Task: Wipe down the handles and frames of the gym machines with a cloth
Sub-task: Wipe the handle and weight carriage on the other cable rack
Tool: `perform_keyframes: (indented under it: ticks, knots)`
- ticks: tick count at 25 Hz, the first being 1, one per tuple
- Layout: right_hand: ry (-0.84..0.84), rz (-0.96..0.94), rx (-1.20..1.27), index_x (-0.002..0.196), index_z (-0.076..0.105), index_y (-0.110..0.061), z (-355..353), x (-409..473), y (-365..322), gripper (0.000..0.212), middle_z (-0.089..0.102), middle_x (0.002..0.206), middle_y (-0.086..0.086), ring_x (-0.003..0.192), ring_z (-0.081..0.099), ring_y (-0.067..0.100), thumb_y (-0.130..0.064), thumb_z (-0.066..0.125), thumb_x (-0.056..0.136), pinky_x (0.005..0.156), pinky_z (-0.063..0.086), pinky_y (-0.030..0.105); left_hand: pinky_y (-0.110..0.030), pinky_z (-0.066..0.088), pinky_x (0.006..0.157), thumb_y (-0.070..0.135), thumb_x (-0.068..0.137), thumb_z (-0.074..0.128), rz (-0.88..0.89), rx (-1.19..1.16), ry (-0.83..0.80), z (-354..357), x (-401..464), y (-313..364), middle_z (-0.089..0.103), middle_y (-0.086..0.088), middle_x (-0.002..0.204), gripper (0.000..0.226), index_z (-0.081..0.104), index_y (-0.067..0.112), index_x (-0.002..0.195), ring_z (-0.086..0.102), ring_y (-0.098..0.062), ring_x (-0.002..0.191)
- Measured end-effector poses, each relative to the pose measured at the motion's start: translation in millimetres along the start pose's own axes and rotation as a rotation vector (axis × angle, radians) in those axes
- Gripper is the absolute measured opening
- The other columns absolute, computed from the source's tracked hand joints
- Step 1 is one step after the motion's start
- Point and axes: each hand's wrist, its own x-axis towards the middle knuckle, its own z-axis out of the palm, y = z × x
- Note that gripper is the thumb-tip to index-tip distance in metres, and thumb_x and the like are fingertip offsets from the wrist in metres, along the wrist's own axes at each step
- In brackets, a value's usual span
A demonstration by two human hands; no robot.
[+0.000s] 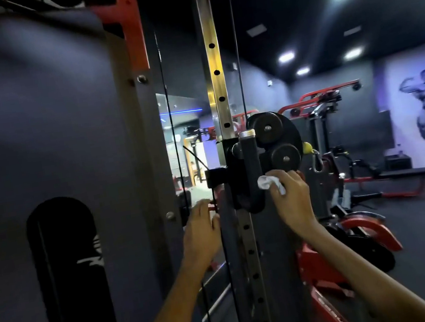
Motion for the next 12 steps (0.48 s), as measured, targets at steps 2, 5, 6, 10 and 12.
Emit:
perform_keyframes:
  ticks: [2,5,6,10,12]
  knots:
    - [0.109,0.007,-0.014,0.096,0.069,-0.01,12.0,9.4,7.1,0.018,0.055,0.088,0.009,0.073,0.051,0.011,-0.004,0.055,0.086,0.068,0.039,0.006,-0.028,0.019,0.117,0.022,0.1,0.045,0.09,-0.056,0.044,21.5,35.5,-7.2,0.032,-0.008,0.153,0.049,0.035,0.009,0.146,0.027,-0.022,0.142]
    - [0.264,-0.089,0.0,0.099,0.067,-0.001,22.2,19.8,9.2,0.021,0.058,0.095,0.013,0.087,0.051,0.009,0.006,0.055,0.084,0.086,0.037,0.006,-0.03,0.01,0.119,0.03,0.102,0.038,0.217,-0.12,0.121,43.8,87.0,-2.8,0.023,-0.006,0.158,0.053,0.03,0.009,0.149,0.015,-0.018,0.147]
    - [0.31,-0.13,0.009,0.101,0.066,0.002,24.4,25.0,6.9,0.021,0.06,0.098,0.014,0.091,0.051,0.007,0.006,0.053,0.085,0.089,0.035,0.004,-0.035,0.011,0.12,0.035,0.101,0.034,0.264,-0.134,0.147,48.7,103.5,1.4,0.021,-0.005,0.159,0.055,0.029,0.01,0.15,0.013,-0.017,0.147]
    - [0.464,-0.29,-0.085,0.109,0.064,0.003,29.4,61.1,-10.4,0.025,0.064,0.11,0.015,0.106,0.054,0.012,0.004,0.049,0.088,0.097,0.038,0.012,-0.039,0.01,0.121,0.042,0.101,0.023,0.423,-0.187,0.2,63.5,163.3,14.0,0.013,0.0,0.16,0.057,0.023,0.015,0.151,0.005,-0.013,0.148]
    - [0.342,-0.395,-0.198,0.118,0.06,0.003,32.6,74.1,-15.1,0.034,0.058,0.125,0.016,0.12,0.049,0.016,0.007,0.049,0.087,0.107,0.034,0.018,-0.043,0.01,0.121,0.049,0.1,0.015,0.481,-0.221,0.196,73.2,180.7,17.6,0.013,-0.001,0.16,0.062,0.023,0.015,0.152,0.005,-0.015,0.148]
